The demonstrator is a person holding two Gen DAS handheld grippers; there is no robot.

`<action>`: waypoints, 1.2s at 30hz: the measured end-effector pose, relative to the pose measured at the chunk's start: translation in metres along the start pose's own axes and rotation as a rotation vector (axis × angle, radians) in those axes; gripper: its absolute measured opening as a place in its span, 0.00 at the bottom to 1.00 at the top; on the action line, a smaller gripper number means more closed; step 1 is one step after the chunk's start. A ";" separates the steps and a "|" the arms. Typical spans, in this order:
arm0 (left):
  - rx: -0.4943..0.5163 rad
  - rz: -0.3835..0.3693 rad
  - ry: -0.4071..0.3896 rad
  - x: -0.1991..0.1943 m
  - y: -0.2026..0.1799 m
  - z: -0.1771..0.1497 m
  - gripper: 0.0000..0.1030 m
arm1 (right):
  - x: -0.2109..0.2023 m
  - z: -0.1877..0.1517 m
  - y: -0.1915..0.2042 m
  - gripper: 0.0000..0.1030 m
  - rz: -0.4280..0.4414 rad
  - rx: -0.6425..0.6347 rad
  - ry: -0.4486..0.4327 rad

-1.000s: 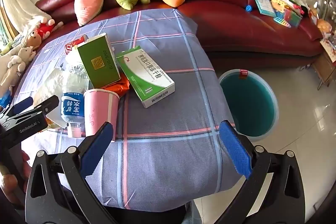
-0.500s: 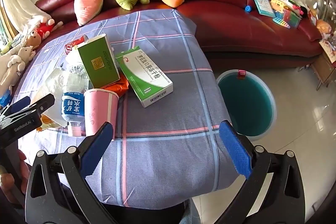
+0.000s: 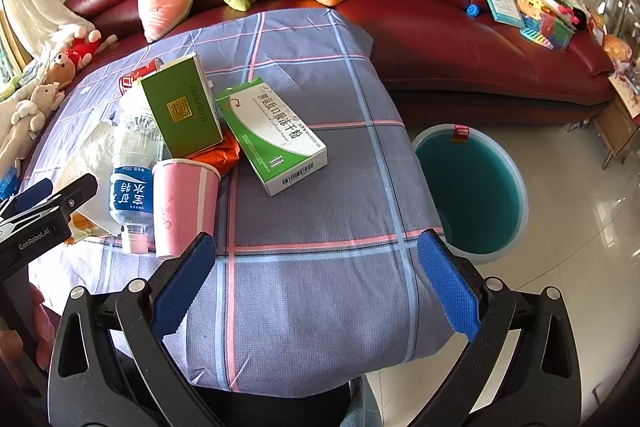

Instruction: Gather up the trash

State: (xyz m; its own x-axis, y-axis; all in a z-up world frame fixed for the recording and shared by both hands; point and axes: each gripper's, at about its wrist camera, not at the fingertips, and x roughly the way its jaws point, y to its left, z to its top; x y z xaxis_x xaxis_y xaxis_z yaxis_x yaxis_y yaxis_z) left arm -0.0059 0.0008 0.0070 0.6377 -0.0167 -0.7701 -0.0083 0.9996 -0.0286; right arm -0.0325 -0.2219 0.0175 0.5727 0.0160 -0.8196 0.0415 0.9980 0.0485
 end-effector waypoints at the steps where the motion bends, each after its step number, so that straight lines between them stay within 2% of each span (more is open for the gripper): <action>1: -0.002 -0.001 0.001 0.000 0.000 0.000 0.96 | 0.001 0.000 0.000 0.94 0.000 0.002 0.002; 36: 0.005 -0.008 0.013 0.008 0.001 -0.007 0.96 | 0.008 0.000 -0.005 0.94 -0.009 0.018 0.027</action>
State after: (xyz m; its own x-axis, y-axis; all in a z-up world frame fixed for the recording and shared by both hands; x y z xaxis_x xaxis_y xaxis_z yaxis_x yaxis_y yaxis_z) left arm -0.0061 0.0018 -0.0042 0.6277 -0.0248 -0.7780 0.0002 0.9995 -0.0317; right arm -0.0286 -0.2271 0.0108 0.5500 0.0091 -0.8351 0.0610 0.9968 0.0511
